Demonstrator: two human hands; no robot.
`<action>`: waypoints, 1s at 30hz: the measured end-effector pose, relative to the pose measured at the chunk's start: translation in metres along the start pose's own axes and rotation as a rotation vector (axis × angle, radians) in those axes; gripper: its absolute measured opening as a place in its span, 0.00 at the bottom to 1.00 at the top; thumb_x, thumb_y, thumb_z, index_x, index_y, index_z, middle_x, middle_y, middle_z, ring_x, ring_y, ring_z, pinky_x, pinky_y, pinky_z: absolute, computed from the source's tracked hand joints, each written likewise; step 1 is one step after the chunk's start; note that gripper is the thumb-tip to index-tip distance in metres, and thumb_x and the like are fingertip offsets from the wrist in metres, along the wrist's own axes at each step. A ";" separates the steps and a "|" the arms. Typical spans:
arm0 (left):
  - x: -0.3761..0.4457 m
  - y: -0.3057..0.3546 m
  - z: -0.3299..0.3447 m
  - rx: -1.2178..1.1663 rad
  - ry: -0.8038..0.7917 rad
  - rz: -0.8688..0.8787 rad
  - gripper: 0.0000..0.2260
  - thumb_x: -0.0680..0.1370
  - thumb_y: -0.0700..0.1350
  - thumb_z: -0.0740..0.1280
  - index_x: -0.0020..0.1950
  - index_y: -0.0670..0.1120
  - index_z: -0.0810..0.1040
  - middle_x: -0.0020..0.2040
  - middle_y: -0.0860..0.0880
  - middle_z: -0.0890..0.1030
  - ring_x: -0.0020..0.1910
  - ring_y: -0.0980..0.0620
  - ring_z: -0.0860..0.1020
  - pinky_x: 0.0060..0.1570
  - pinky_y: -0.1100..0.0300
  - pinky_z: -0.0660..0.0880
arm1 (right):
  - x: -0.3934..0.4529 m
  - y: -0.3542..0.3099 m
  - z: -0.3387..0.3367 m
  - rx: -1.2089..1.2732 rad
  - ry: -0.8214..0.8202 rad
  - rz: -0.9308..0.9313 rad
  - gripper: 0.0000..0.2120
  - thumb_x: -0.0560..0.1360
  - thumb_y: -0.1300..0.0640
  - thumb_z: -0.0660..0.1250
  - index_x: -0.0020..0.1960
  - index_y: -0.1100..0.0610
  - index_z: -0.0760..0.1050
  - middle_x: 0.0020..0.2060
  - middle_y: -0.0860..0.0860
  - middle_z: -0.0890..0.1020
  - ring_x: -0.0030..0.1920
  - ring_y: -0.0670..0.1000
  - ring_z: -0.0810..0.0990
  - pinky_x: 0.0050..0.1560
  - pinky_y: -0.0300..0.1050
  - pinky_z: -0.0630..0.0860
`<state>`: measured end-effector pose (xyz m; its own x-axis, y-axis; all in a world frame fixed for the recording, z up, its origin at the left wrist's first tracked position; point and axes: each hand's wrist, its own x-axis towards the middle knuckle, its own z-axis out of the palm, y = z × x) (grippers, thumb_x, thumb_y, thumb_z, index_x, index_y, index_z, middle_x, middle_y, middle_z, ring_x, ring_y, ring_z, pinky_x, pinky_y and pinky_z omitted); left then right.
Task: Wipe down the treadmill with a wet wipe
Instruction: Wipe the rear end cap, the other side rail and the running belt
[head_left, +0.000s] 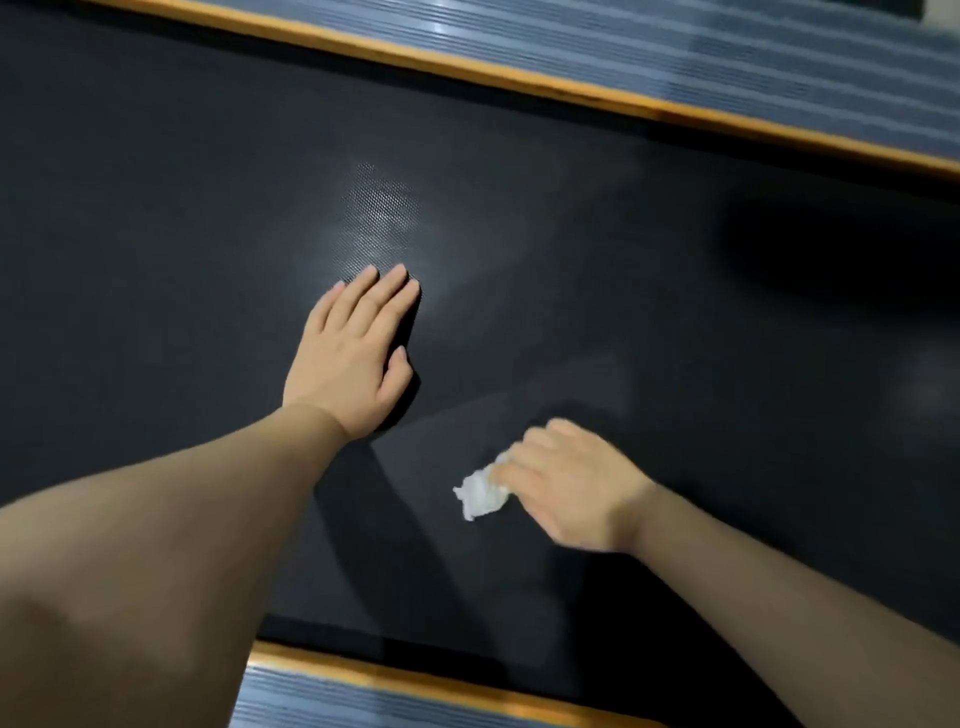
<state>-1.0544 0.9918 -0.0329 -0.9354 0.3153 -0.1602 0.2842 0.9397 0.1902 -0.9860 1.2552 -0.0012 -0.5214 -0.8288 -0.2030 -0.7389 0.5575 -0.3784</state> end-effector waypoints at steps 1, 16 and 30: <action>0.000 0.000 -0.001 -0.001 0.002 -0.001 0.29 0.77 0.49 0.55 0.79 0.47 0.62 0.79 0.49 0.62 0.79 0.45 0.57 0.78 0.49 0.49 | 0.004 0.019 -0.004 -0.024 0.032 0.000 0.09 0.70 0.56 0.62 0.47 0.51 0.77 0.37 0.48 0.78 0.37 0.54 0.74 0.40 0.49 0.66; 0.004 -0.001 0.000 -0.029 -0.007 -0.001 0.29 0.76 0.50 0.55 0.79 0.47 0.63 0.79 0.49 0.63 0.78 0.45 0.58 0.78 0.50 0.49 | 0.039 0.030 -0.018 0.118 0.149 0.007 0.09 0.69 0.62 0.66 0.47 0.53 0.78 0.37 0.49 0.78 0.38 0.54 0.74 0.42 0.49 0.73; 0.005 -0.002 -0.001 -0.019 -0.012 0.006 0.29 0.76 0.49 0.56 0.78 0.47 0.64 0.79 0.49 0.63 0.78 0.45 0.59 0.78 0.48 0.51 | 0.087 0.127 -0.048 0.269 0.653 0.815 0.15 0.78 0.59 0.55 0.60 0.54 0.75 0.45 0.53 0.75 0.48 0.53 0.73 0.55 0.53 0.73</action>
<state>-1.0595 0.9914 -0.0328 -0.9310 0.3225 -0.1709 0.2854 0.9352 0.2095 -1.1460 1.2564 -0.0232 -0.9998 0.0175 0.0074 0.0106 0.8357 -0.5491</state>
